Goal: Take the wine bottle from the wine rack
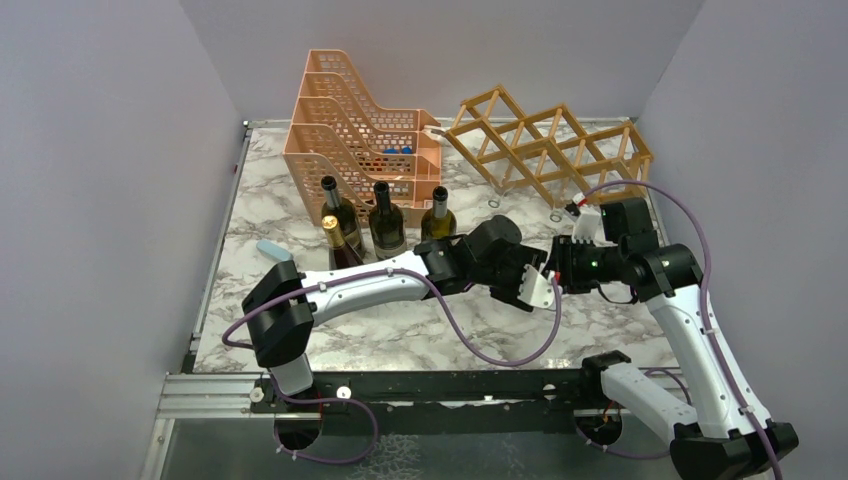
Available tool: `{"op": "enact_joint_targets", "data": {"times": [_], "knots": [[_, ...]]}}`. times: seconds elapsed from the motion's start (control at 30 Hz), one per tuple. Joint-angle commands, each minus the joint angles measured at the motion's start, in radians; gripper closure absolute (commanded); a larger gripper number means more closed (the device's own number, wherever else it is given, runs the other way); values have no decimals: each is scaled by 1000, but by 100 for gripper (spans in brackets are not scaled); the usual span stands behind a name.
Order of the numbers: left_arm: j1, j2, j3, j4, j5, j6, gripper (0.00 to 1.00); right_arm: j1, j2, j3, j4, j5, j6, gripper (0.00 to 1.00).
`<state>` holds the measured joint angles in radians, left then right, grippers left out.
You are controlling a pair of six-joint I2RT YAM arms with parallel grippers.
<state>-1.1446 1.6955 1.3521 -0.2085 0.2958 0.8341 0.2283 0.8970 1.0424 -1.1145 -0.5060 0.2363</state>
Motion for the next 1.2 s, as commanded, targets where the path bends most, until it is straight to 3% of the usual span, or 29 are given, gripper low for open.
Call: {"op": "enact_joint_targets", "data": {"times": [0.0,0.23,0.43,0.63,0.97,1.17], "knots": [[3,-16,24,21,-13,-45,65,5,-19,48,26,-23,11,75],[2,-115,-144,200,-16,-233,73,5,-10,109,13,50,2,38],[1,-202,-250,266,-33,-383,76,4,-1,202,20,123,-3,16],[1,-355,-357,293,-178,-510,76,5,-3,328,50,275,7,2],[17,-591,-505,250,-596,-764,76,5,-3,310,127,292,5,0],[37,-706,-657,368,-845,-855,81,4,-6,278,144,268,14,0]]}}
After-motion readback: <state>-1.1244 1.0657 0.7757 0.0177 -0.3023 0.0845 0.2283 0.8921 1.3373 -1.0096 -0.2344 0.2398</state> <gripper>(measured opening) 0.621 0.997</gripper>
